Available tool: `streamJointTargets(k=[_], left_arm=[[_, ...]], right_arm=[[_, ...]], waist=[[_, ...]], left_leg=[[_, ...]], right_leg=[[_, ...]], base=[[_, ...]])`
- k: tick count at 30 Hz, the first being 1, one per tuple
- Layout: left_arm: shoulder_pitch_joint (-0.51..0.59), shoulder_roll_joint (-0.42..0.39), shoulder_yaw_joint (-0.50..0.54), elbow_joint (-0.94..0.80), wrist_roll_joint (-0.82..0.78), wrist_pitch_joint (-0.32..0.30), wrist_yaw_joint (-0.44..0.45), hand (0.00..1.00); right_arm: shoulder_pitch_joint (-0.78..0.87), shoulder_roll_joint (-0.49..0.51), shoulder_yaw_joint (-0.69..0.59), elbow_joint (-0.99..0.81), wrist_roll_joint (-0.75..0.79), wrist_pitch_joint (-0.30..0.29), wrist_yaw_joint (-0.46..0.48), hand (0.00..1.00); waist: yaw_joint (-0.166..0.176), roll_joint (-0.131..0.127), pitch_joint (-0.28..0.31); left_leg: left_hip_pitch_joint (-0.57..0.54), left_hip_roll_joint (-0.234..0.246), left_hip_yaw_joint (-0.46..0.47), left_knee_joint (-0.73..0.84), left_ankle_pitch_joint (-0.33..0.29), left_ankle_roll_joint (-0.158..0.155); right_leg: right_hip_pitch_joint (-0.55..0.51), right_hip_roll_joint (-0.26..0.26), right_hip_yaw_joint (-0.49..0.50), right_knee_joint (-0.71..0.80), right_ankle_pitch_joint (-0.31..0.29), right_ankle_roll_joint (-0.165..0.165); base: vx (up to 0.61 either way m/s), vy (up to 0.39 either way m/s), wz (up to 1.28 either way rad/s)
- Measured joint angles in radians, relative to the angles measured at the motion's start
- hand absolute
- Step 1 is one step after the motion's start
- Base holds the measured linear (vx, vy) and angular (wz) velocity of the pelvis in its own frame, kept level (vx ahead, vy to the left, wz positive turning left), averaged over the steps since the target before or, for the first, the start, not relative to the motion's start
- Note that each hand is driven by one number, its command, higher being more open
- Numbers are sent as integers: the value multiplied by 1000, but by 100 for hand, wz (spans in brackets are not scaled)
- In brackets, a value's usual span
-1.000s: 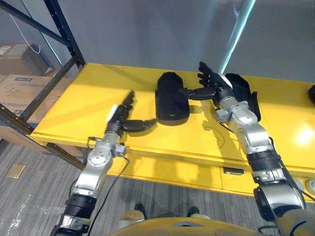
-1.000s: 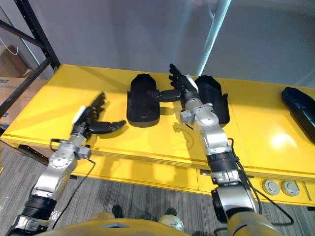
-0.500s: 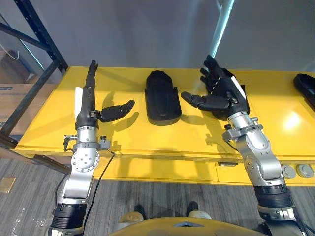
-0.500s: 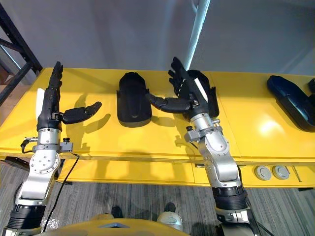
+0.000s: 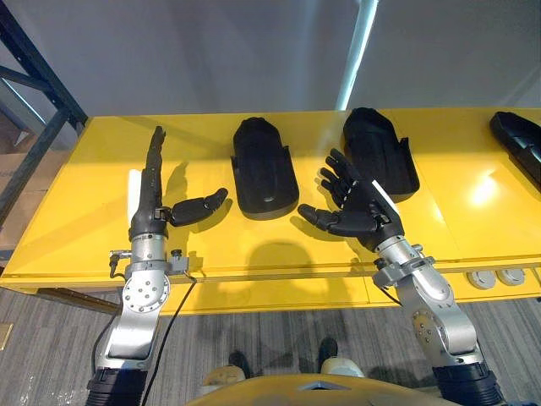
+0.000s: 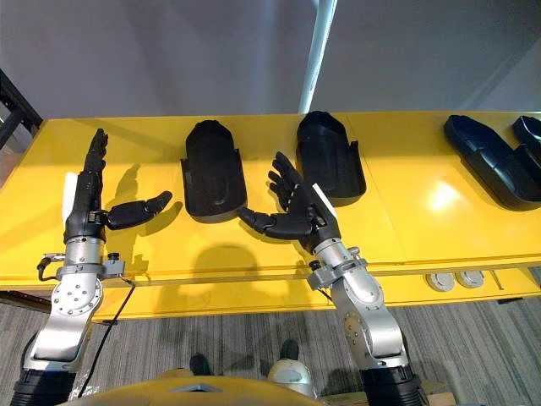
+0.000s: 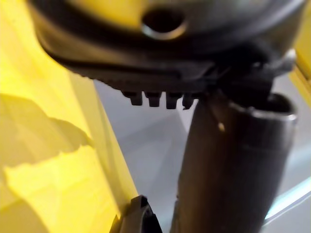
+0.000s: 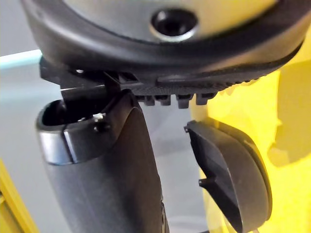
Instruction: Walk over and take three plastic housings, then place them on the shelf
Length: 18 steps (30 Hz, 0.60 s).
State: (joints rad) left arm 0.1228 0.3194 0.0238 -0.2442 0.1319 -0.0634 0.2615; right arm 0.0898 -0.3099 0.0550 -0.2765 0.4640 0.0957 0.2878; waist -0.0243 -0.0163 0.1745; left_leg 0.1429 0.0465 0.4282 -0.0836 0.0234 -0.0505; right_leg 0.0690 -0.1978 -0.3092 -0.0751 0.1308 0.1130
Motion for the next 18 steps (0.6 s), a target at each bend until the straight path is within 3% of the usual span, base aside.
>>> streamJointTargets(k=[7, 18], left_arm=[[-1, 0, 0, 0, -2, 0, 4, 100], [-1, 0, -11, 0, -2, 0, -4, 100]], right_arm=[[17, -10, 63, 0, 24, 0, 78, 100], [33, -31, 105, 8, 34, 0, 115, 100]], waist=[[-4, 0, 2], [-4, 1, 4]], left_leg=[[0, 0, 0, 0, -2, 1], [1, 0, -14, 0, -2, 1]], right_leg=[[1, 0, -1, 0, -3, 2], [7, -2, -15, 3, -11, 1]], base=[[0, 0, 0], [1, -7, 3]])
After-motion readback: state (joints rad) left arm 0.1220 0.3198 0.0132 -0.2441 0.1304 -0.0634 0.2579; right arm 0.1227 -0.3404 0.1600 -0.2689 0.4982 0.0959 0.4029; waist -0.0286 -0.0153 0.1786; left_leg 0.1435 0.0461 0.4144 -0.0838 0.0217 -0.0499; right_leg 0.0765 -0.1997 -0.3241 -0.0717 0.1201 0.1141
